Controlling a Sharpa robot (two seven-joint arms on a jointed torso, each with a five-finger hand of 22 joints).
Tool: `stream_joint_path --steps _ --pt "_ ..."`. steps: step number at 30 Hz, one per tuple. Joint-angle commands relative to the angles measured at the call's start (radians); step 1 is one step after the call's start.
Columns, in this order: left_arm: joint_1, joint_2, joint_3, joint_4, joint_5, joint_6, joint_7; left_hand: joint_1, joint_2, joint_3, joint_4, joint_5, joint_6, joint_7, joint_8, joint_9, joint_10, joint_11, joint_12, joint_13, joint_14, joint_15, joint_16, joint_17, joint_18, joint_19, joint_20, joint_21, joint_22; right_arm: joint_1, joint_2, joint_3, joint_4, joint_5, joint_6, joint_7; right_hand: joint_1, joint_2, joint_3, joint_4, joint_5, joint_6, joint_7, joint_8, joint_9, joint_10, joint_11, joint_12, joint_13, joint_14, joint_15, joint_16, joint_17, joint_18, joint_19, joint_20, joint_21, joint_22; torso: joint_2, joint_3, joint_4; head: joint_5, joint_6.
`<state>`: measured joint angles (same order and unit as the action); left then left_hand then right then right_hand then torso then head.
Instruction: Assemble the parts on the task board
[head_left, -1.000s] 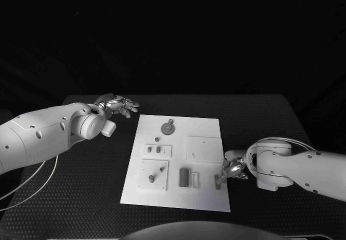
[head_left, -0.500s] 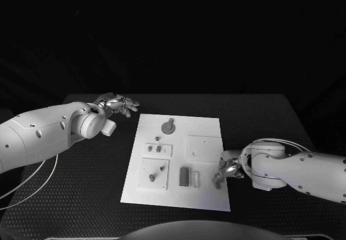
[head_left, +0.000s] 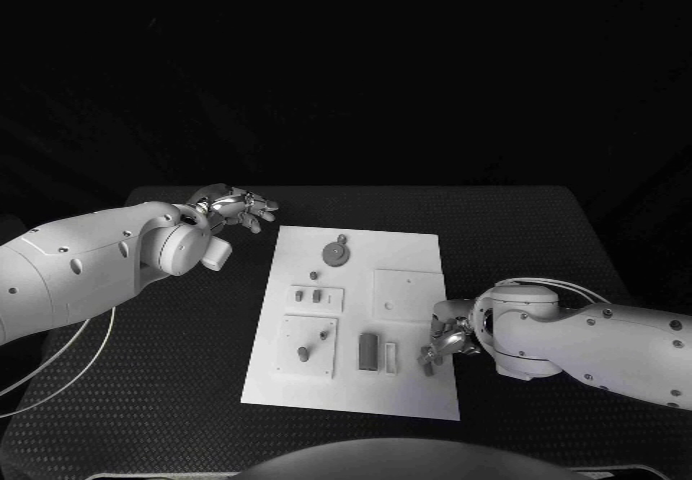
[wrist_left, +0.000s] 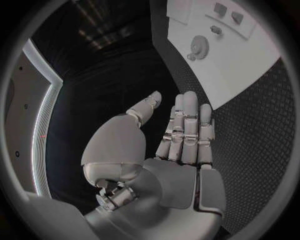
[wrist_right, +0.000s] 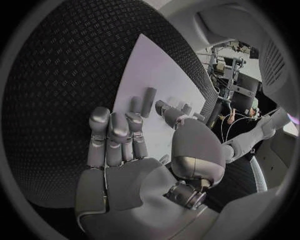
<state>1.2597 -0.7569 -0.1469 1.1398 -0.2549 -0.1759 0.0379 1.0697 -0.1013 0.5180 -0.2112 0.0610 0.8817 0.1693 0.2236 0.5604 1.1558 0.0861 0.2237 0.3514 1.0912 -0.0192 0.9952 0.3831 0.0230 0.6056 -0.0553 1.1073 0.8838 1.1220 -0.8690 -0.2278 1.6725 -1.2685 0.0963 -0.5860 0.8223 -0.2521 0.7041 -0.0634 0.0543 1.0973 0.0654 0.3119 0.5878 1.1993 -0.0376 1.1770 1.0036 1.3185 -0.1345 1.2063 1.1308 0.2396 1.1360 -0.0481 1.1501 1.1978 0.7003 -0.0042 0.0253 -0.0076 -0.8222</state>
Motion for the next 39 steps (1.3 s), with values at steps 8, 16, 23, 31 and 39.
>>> stream_joint_path --steps 8,16,23,31,39 --pt "0.001 -0.001 0.0 0.004 -0.007 0.02 0.0 -0.01 -0.003 0.001 0.007 -0.005 0.002 0.001 0.006 -0.001 -0.007 -0.002 0.006 0.001 0.0 -0.004 -0.006 0.002 0.001 -0.008 -0.065 0.004 -0.001 -0.041 0.019 -0.02 0.004 -0.247 0.038 -0.008 0.056 0.0 0.005 -0.046 -0.006 -0.014 0.005 -0.004 -0.017 0.002 -0.002 -0.003 0.003 -0.004 -0.002 0.004 -0.001 0.022 -0.006 -0.004 0.01 0.0 0.0 0.0 -0.0002 0.001 -0.004" --pt "0.001 -0.002 0.0 0.005 -0.009 0.021 -0.002 -0.01 -0.003 0.001 0.007 -0.006 0.002 0.001 0.006 -0.001 -0.008 -0.002 0.006 0.001 0.0 -0.005 -0.006 0.002 0.001 -0.008 -0.065 0.004 -0.001 -0.052 0.035 -0.02 0.008 -0.292 0.019 -0.01 0.064 -0.002 0.003 -0.054 -0.006 -0.014 0.006 -0.003 -0.016 0.002 -0.001 -0.004 0.003 -0.004 -0.001 0.003 -0.002 0.022 -0.007 -0.002 0.011 -0.001 0.0 0.0002 0.0003 -0.003 -0.001" --pt "0.001 -0.003 0.0 0.006 -0.01 0.019 -0.004 -0.011 -0.003 0.001 0.007 -0.006 0.002 0.001 0.006 -0.001 -0.008 -0.002 0.007 0.001 0.0 -0.004 -0.006 0.002 0.001 -0.008 -0.065 0.004 -0.001 -0.052 0.033 -0.02 0.02 -0.32 0.013 -0.001 0.07 -0.007 0.003 -0.059 -0.006 -0.018 0.007 -0.006 -0.017 0.001 -0.001 -0.006 0.002 -0.005 0.0 0.003 -0.002 0.022 -0.008 -0.002 0.01 -0.001 0.0 0.0 0.0 -0.004 0.0" --pt "0.001 -0.005 0.0 0.008 -0.012 0.019 -0.004 -0.011 -0.003 0.0 0.007 -0.006 0.002 0.001 0.006 -0.001 -0.008 -0.002 0.007 0.001 0.0 -0.004 -0.006 0.002 0.001 -0.008 -0.065 0.004 -0.001 -0.052 0.019 -0.019 0.029 -0.238 0.03 0.02 0.13 0.021 0.114 -0.069 0.024 -0.042 0.021 -0.029 -0.033 -0.001 0.013 -0.016 -0.003 -0.007 0.011 -0.007 -0.008 0.022 -0.017 0.008 0.004 -0.008 0.0 0.0001 0.0001 -0.001 -0.002" --pt "0.001 -0.005 0.0 0.008 -0.013 0.02 -0.005 -0.011 -0.003 0.001 0.008 -0.006 0.002 0.001 0.006 -0.002 -0.008 -0.002 0.007 0.001 0.0 -0.005 -0.006 0.002 0.001 -0.008 -0.065 0.004 -0.002 -0.05 0.011 -0.018 0.02 -0.104 0.01 0.025 0.101 0.127 0.201 -0.142 0.179 -0.043 0.029 -0.042 -0.057 0.001 0.021 -0.016 -0.001 -0.005 0.02 -0.008 -0.007 0.022 -0.024 0.021 0.015 -0.006 0.0 -0.0002 -0.0001 0.0 -0.002"
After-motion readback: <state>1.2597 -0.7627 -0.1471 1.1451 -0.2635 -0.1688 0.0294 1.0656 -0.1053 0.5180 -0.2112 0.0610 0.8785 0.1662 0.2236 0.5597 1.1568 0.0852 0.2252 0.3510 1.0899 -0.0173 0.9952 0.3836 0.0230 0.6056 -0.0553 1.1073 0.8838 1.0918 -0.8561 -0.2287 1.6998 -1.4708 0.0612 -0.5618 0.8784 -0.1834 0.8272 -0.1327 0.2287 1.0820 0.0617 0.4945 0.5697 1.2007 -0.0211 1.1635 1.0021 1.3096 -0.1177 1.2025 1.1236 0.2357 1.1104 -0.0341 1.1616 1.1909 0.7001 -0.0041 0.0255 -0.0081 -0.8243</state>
